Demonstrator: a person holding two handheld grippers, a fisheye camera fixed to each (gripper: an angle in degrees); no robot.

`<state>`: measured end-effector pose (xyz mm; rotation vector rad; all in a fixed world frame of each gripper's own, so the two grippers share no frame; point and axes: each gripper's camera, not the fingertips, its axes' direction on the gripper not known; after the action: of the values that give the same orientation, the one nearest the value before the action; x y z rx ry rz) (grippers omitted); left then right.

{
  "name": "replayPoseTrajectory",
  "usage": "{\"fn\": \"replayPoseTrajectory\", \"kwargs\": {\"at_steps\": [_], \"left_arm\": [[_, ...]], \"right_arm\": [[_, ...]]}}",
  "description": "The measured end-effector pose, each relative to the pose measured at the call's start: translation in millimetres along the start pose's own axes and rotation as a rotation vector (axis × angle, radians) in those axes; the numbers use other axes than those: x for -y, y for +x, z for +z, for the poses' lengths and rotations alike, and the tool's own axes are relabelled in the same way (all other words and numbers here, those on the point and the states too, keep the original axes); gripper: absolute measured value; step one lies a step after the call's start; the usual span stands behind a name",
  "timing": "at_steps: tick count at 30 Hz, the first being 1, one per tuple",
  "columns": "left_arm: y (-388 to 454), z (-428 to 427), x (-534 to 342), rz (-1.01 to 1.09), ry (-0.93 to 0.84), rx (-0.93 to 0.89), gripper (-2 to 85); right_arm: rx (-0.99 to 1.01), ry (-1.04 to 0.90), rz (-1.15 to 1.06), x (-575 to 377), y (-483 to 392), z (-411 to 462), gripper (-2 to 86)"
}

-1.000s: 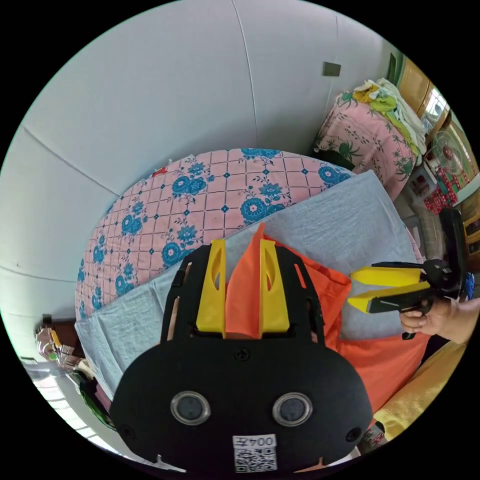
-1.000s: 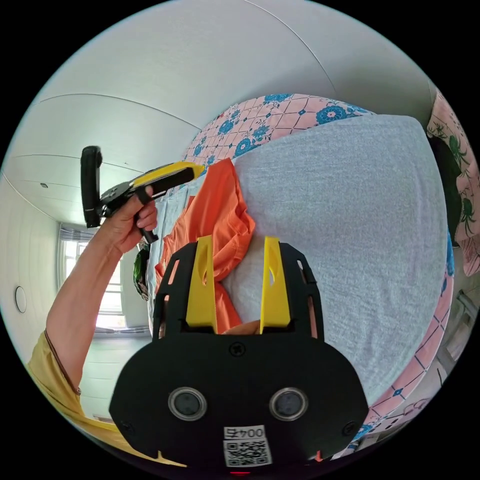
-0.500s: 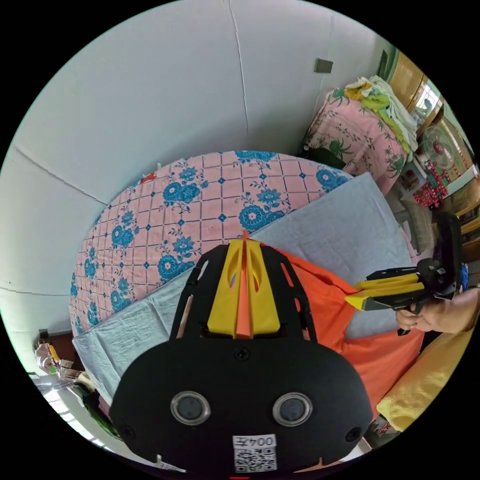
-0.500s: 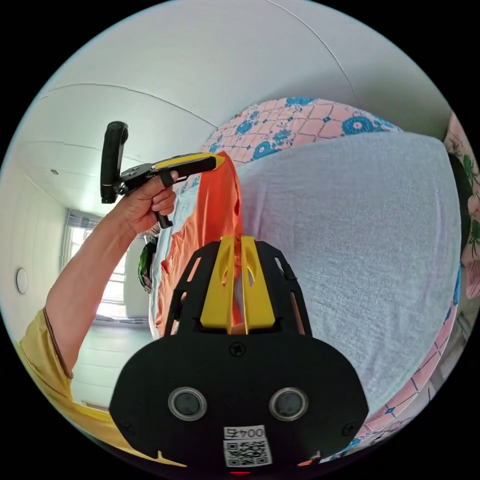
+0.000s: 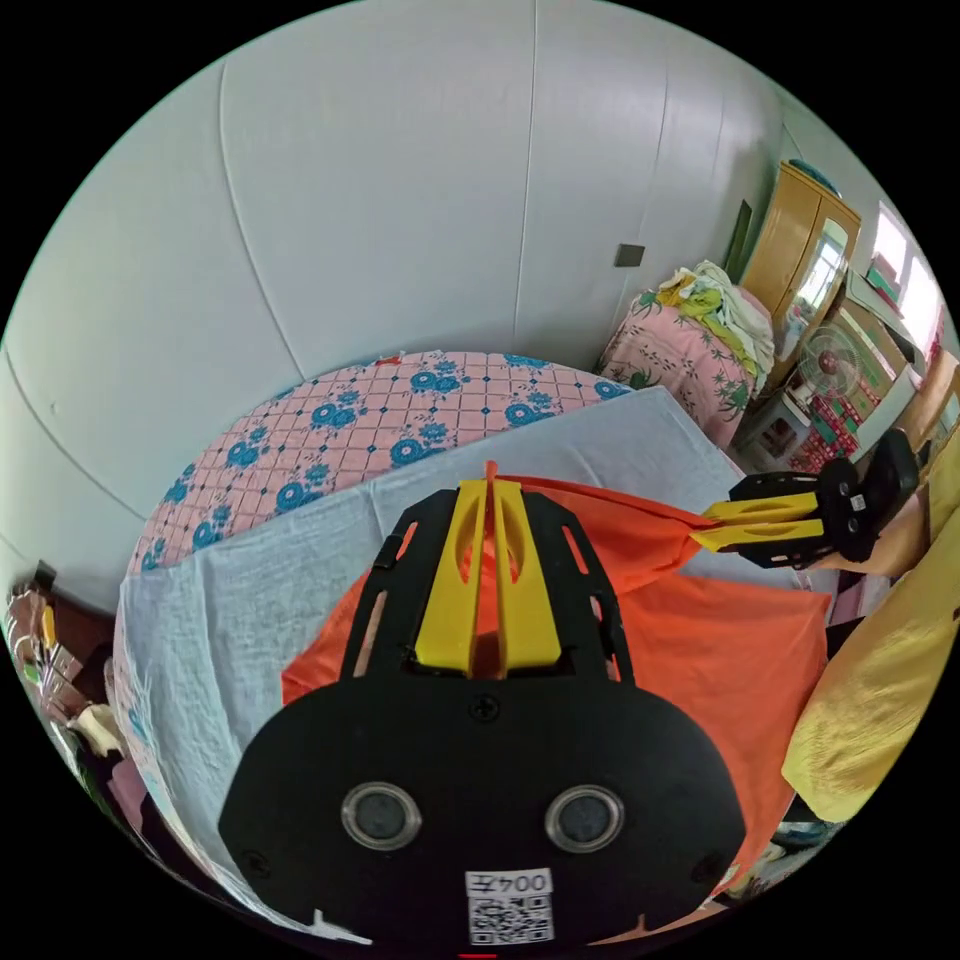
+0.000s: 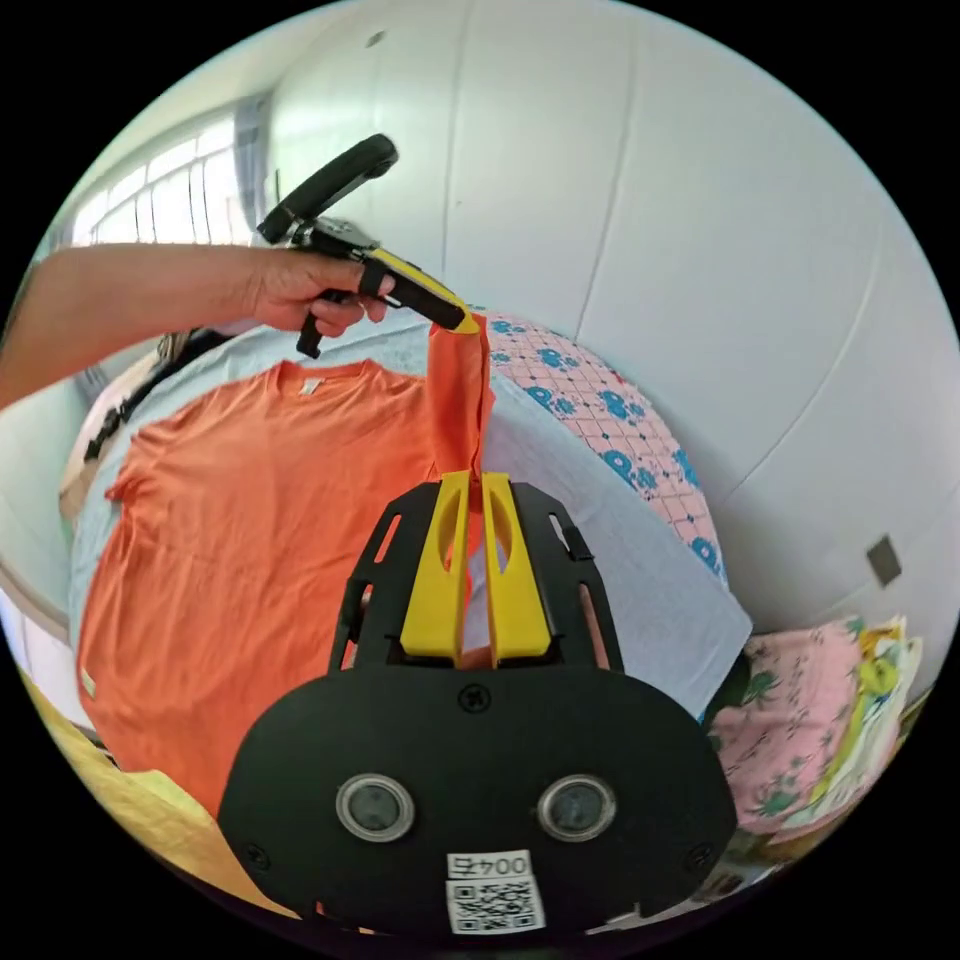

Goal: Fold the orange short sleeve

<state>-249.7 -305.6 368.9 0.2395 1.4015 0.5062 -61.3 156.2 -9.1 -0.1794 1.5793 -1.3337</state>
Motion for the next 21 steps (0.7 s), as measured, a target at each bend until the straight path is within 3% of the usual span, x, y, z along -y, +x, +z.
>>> {"fn": "replayPoseTrajectory", "kwargs": {"at_steps": [8,12,18,21], "left_arm": [[4.2,-1.7,-102.0,-0.065,-0.074,0.143,3.3],[-5.2,-1.6,-127.6,-0.087,-0.151,0.184,6.3],[-28.3,-20.7,-143.7,-0.199,-0.141,0.178,7.8],[-28.3,-24.4,-139.2,-0.233,-0.106,0.168,7.0]], "right_arm": [[-0.142,-0.07,-0.379,-23.4,-97.3,34.1,2.6],[-0.147,-0.132,-0.466,-32.9,-109.6,54.1,4.7],[0.028,-0.143,-0.351,-18.1,-66.3,39.9,9.2],[0.181,-0.116,-0.033,-7.1,10.2,21.1,8.0]]}}
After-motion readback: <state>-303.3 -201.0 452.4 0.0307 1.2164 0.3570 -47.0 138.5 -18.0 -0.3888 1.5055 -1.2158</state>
